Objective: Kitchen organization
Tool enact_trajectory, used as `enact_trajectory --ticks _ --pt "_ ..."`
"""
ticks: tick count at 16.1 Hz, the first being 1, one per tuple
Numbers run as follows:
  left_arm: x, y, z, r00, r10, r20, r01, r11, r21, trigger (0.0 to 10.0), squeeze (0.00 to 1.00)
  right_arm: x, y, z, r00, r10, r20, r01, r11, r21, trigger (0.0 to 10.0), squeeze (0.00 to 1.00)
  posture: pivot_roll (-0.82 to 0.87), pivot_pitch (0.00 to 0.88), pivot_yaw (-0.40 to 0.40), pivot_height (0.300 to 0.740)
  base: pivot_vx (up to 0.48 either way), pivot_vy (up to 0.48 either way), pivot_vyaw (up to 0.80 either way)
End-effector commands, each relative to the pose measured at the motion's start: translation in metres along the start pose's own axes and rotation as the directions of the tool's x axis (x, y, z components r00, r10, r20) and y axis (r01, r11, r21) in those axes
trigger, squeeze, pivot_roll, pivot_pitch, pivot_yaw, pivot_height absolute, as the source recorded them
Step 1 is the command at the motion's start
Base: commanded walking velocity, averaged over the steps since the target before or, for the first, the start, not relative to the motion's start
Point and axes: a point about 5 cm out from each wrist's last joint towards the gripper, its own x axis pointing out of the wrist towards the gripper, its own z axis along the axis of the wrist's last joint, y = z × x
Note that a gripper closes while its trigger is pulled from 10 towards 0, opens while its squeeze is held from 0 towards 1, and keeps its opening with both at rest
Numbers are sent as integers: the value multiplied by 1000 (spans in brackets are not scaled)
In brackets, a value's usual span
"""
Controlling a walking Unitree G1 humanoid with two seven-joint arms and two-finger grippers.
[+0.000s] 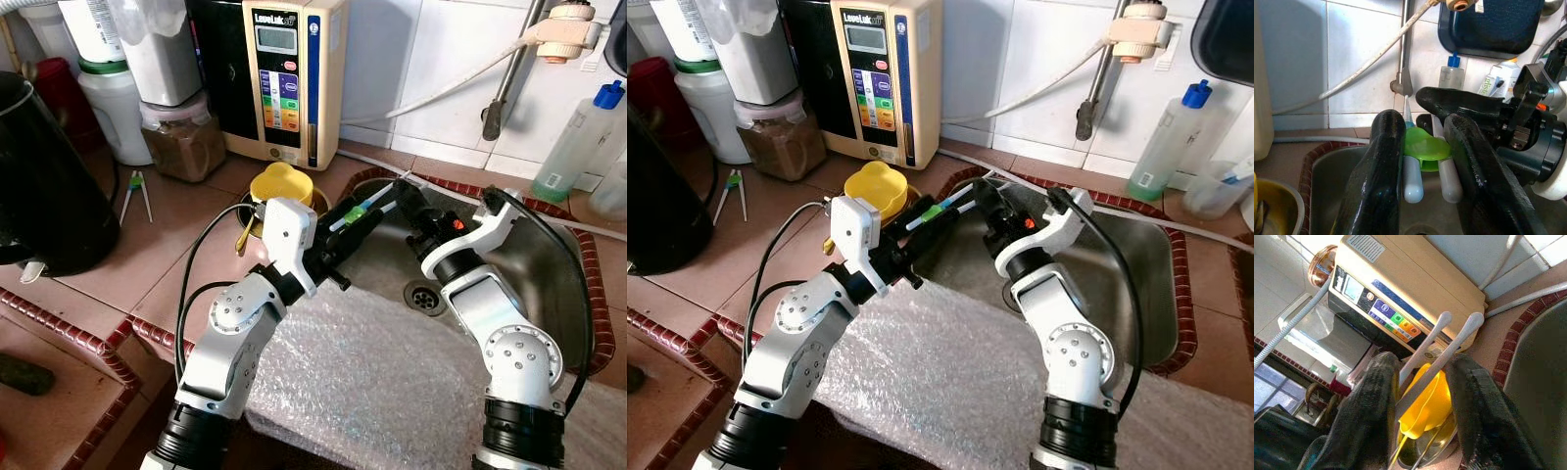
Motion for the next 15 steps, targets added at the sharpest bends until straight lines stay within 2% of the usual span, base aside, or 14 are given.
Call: enact_trajectory --ticks 1,4,5,6,7,8,9,15 --pt "1 -2 2 1000 -23 3 23 1000 11 0 0 0 -4 3 999 -33 8 33 999 2 0 0 -116 16 20 740 0 0 0" --pt "1 -2 2 1000 -22 1 22 1000 13 0 0 -1 -6 3 999 -40 13 40 999 3 0 0 -116 18 20 740 0 0 0" --pt "1 -2 2 1000 -27 -4 27 999 17 549 0 -1 -6 3 999 -42 15 42 999 3 0 0 -116 18 20 740 0 0 0" --pt "1 -3 1 999 -36 -10 36 999 15 10000 0 0 -6 4 999 -46 18 46 999 2 0 0 -114 19 21 740 0 0 0" --pt "1 -4 0 999 -44 -14 44 999 6 10000 0 0 -8 4 998 -64 18 65 998 -17 0 0 -114 19 21 740 0 0 0" --pt "1 -4 1 999 -44 -15 44 999 10 10000 584 1 -11 4 995 -93 23 94 994 -50 0 0 -115 20 22 740 0 0 0" --pt "1 -3 0 999 -36 -14 37 999 6 10000 1000 1 -12 5 995 -100 31 101 994 -46 0 0 -115 20 22 740 0 0 0" --pt "1 -2 0 999 -28 -21 29 999 14 10000 1000 1 -13 7 993 -109 48 112 992 -62 0 0 -114 19 23 740 0 0 0"
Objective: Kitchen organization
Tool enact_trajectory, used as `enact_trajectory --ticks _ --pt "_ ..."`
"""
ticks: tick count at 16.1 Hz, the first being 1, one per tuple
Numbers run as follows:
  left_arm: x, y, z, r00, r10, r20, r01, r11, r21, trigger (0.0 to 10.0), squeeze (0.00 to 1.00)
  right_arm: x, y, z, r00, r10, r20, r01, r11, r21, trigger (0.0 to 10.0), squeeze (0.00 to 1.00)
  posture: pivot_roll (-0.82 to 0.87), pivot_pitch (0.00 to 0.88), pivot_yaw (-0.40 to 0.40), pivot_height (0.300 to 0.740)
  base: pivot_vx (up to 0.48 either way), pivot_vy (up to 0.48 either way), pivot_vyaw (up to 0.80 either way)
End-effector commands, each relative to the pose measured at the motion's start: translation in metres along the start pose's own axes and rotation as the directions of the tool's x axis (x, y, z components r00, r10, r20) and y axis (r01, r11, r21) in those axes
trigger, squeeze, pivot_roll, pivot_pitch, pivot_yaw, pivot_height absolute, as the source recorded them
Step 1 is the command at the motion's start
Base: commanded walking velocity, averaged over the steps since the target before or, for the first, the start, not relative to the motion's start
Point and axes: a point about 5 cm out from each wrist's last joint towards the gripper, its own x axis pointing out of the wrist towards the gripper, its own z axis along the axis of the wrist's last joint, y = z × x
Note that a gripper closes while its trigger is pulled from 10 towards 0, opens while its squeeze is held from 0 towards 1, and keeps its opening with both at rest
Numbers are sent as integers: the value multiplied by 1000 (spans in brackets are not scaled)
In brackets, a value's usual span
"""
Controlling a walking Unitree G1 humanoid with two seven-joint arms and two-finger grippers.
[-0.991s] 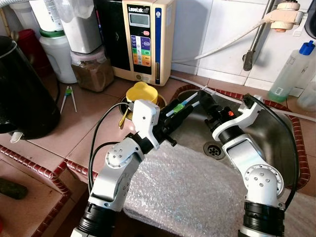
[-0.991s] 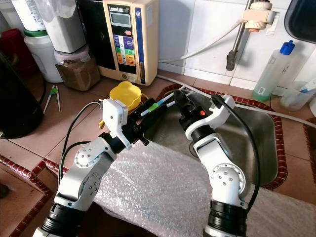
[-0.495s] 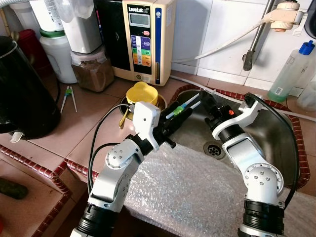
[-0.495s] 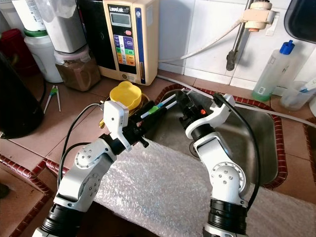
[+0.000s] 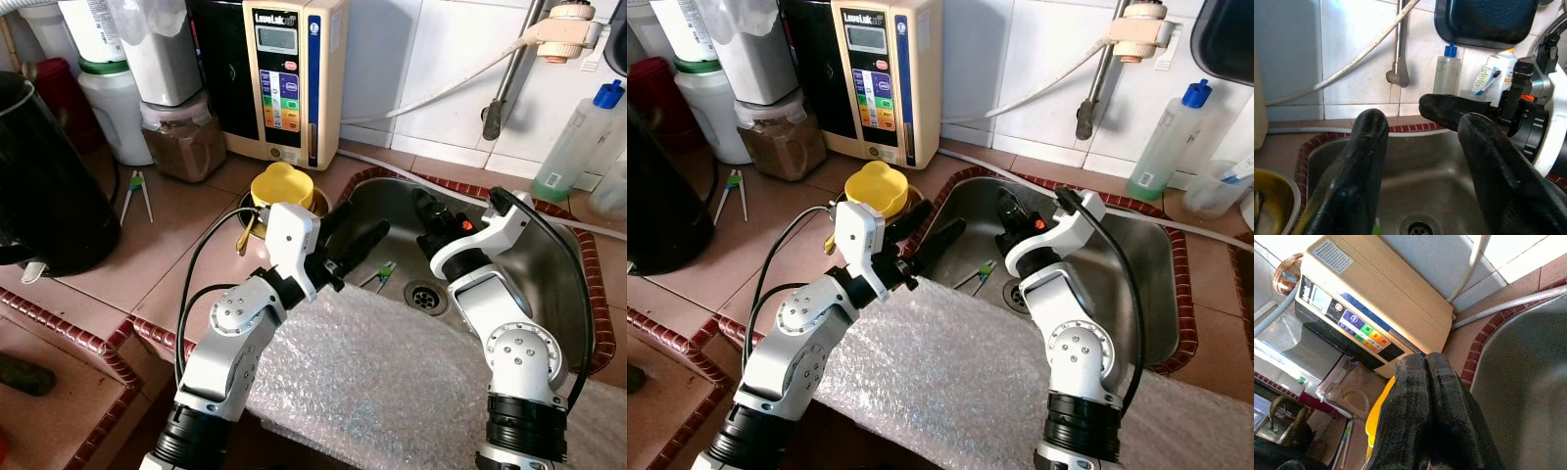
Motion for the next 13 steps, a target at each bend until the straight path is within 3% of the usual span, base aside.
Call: enact_trajectory --ticks 1,5,7,8,10,11,13 --pt "3 -1 5 1000 -11 13 11 1000 20 10000 1000 1 0 1 1000 -9 5 9 1000 -23 0 0 -113 20 23 740 0 0 0" --pt "-1 10 5 999 40 -21 -39 998 42 10000 1000 0 -3 6 1000 -4 -9 2 984 -179 0 0 -109 18 28 740 0 0 0" --pt "-12 19 3 995 43 -86 -40 999 35 10000 1000 -1 -10 12 999 1 -39 -14 946 -325 0 0 -108 17 39 740 0 0 0" --pt "-20 25 3 991 38 -129 -33 999 42 10000 1000 -1 -14 19 999 11 -50 -32 894 -447 0 0 -107 18 47 740 0 0 0" --pt "-24 27 2 988 53 -148 -43 997 67 10000 1000 -1 -16 21 998 11 -61 -40 863 -503 0 0 -105 19 52 740 0 0 0" --pt "-29 33 2 981 106 -163 -91 991 95 10000 1000 0 -19 24 996 18 -82 -63 803 -593 0 0 -101 22 67 740 0 0 0" --pt "-35 36 3 973 147 -179 -127 985 117 10000 1000 0 -22 23 991 35 -127 -111 733 -671 0 0 -100 24 77 740 0 0 0"
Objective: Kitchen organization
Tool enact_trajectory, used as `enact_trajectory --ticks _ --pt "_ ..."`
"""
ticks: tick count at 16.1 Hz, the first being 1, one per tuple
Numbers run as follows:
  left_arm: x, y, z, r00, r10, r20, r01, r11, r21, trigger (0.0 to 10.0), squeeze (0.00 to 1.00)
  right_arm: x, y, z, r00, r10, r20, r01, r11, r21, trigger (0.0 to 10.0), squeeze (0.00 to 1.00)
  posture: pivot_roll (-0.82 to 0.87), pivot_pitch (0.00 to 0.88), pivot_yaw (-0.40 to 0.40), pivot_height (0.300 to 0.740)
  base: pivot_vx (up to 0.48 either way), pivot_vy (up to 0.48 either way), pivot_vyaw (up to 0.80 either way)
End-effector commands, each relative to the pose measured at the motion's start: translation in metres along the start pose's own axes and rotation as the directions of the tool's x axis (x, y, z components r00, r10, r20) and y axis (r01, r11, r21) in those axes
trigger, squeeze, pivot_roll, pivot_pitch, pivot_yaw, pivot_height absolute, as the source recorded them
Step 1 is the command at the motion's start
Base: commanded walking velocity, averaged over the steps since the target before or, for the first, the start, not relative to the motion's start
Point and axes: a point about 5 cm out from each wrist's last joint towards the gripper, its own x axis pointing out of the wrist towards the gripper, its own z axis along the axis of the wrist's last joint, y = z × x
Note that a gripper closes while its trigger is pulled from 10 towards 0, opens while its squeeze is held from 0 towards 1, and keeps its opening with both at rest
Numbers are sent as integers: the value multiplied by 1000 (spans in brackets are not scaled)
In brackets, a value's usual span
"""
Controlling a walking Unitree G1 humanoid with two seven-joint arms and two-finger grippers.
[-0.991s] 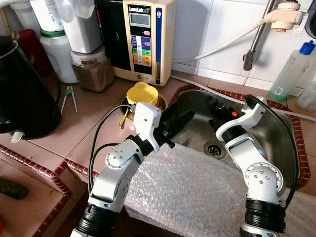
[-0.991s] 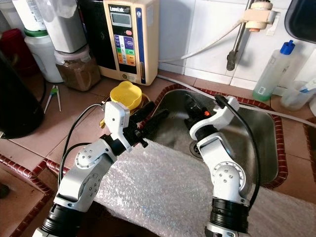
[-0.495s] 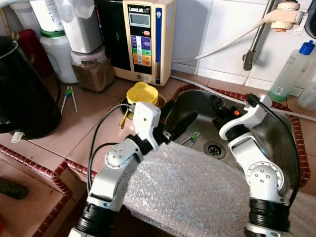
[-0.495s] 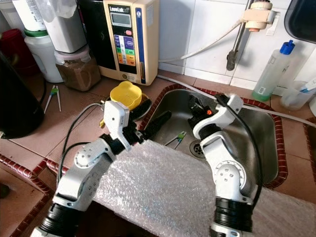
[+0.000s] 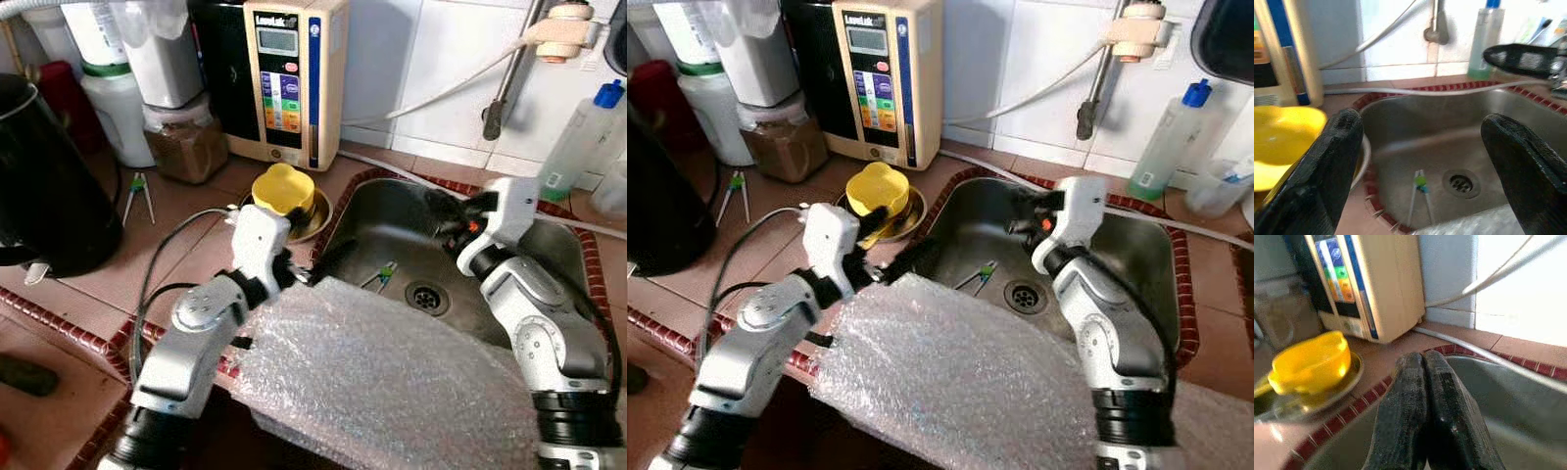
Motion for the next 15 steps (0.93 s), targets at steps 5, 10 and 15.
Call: enact_trajectory --ticks 5,10,15 --pt "-19 6 -10 985 165 -44 -167 986 -24 10000 1000 -4 2 -14 995 73 -69 -82 986 -146 0 0 -90 31 71 740 0 0 0" --pt "-25 8 -12 969 239 -56 -240 971 -8 10000 1000 -5 10 -21 995 82 -64 -90 985 -146 3412 0 -79 35 73 740 0 0 0" --pt "-8 32 1 925 380 14 -380 922 73 10000 1000 -6 26 -19 999 46 4 -46 998 -54 10000 1000 -94 36 71 740 0 0 0"
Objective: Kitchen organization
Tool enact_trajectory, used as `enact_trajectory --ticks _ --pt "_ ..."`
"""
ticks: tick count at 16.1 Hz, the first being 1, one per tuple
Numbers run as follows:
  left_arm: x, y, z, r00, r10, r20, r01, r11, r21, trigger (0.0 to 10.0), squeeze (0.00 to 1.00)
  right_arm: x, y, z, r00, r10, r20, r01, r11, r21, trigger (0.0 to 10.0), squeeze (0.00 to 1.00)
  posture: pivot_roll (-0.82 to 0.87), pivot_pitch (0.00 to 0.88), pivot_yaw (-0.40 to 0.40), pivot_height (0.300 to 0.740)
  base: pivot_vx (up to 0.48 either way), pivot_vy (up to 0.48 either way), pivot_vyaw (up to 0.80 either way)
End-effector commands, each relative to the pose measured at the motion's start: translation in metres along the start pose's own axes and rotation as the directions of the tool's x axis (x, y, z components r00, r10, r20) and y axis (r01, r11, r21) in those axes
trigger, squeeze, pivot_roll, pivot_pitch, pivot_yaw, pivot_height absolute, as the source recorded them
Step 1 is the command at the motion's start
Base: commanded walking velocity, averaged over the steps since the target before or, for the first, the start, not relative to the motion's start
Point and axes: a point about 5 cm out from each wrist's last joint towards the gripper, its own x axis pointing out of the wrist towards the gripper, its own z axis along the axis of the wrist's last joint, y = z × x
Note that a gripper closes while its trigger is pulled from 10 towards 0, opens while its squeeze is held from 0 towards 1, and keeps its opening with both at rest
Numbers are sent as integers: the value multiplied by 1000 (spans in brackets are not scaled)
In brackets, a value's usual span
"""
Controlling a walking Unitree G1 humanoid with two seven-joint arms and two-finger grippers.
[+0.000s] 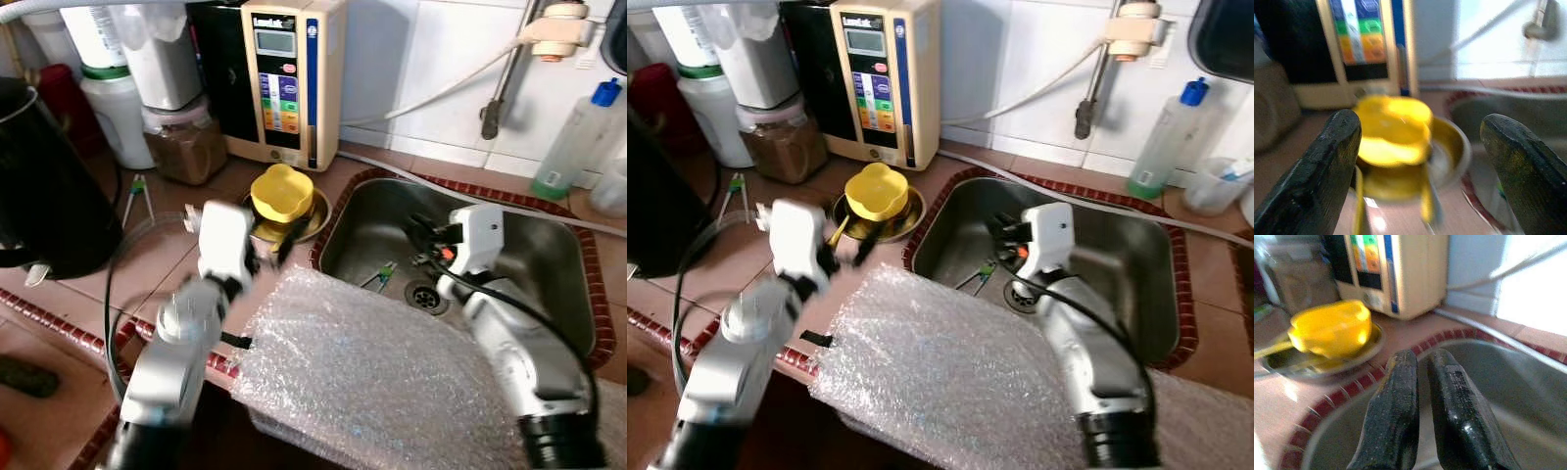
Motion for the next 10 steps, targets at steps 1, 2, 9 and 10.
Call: enact_trajectory --ticks 1,2,9,10 --pt "5 4 -3 1000 30 -9 -30 1000 -5 10000 1000 0 4 9 999 -8 41 8 1000 6 10000 1000 -100 37 68 740 0 0 0" --pt "10 5 -3 999 44 -6 -44 999 -5 10000 1000 1 8 10 998 -14 57 14 1000 4 10000 1000 -102 36 66 740 0 0 0" --pt "56 13 -10 979 166 -121 -178 980 -94 10000 275 -11 52 13 981 172 91 -177 983 53 10000 1000 -139 40 69 740 0 0 0" --pt "59 14 -10 977 169 -133 -183 979 -95 10000 0 -13 53 14 980 180 89 -185 982 49 10000 1000 -145 40 73 740 0 0 0"
